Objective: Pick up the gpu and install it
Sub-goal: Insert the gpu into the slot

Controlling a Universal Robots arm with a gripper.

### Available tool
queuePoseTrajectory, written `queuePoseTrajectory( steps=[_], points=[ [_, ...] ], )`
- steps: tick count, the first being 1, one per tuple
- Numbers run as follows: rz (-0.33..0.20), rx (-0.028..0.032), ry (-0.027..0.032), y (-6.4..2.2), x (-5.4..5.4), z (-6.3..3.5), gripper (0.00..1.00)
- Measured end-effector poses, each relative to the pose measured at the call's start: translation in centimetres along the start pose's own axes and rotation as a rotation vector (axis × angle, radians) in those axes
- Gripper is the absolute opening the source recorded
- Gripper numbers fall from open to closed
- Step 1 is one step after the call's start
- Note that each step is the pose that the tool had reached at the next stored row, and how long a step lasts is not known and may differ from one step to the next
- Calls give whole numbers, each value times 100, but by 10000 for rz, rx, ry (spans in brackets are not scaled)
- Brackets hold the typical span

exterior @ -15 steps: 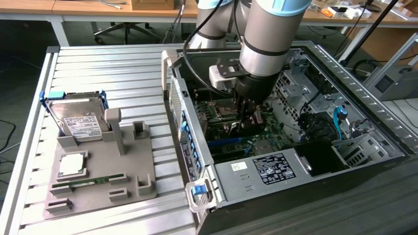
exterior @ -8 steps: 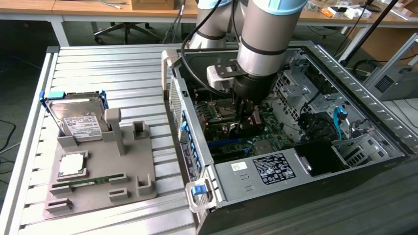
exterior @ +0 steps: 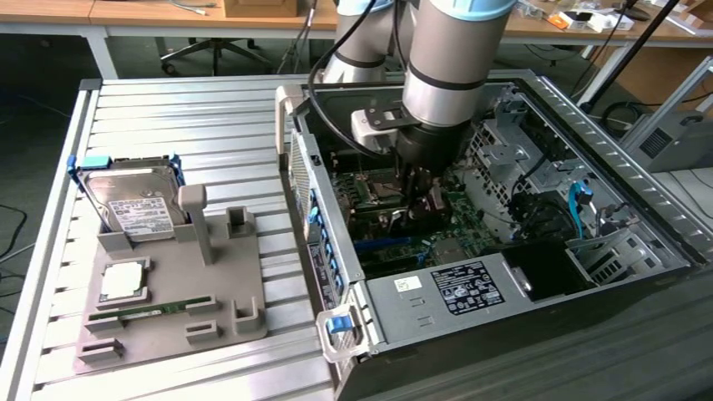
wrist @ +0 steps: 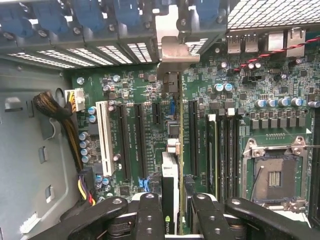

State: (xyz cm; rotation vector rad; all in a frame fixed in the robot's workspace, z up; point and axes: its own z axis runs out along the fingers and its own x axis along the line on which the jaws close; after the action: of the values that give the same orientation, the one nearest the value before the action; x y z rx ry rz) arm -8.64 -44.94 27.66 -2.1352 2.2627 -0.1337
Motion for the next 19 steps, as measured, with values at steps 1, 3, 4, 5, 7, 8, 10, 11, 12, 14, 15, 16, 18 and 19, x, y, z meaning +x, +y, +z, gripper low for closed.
queuePoseTrajectory(
  steps=[1, 3, 4, 5, 7, 8, 10, 11, 12, 14, 15, 16, 18, 19],
  points=[
    [6, -1, 2, 11, 0, 0, 27],
    [13, -1, 3, 37, 1, -1, 27],
    [16, -1, 1, 46, -2, 0, 27],
    [17, -2, 3, 54, -3, 0, 27],
    [17, -1, 2, 71, -4, 2, 27],
    [17, -1, 2, 83, -3, 2, 27],
    [17, -1, 3, 122, -1, 1, 27],
    [17, -1, 3, 148, 0, 1, 27],
    [17, 0, 2, 158, 1, 1, 27],
    [17, -1, 2, 184, 2, 0, 27],
    [18, 0, 2, 201, 3, 0, 27],
    [17, 2, 2, 213, 4, 0, 27],
    [18, 2, 2, 247, 8, -3, 27],
    [17, 3, 2, 248, 9, -2, 27]
  ],
)
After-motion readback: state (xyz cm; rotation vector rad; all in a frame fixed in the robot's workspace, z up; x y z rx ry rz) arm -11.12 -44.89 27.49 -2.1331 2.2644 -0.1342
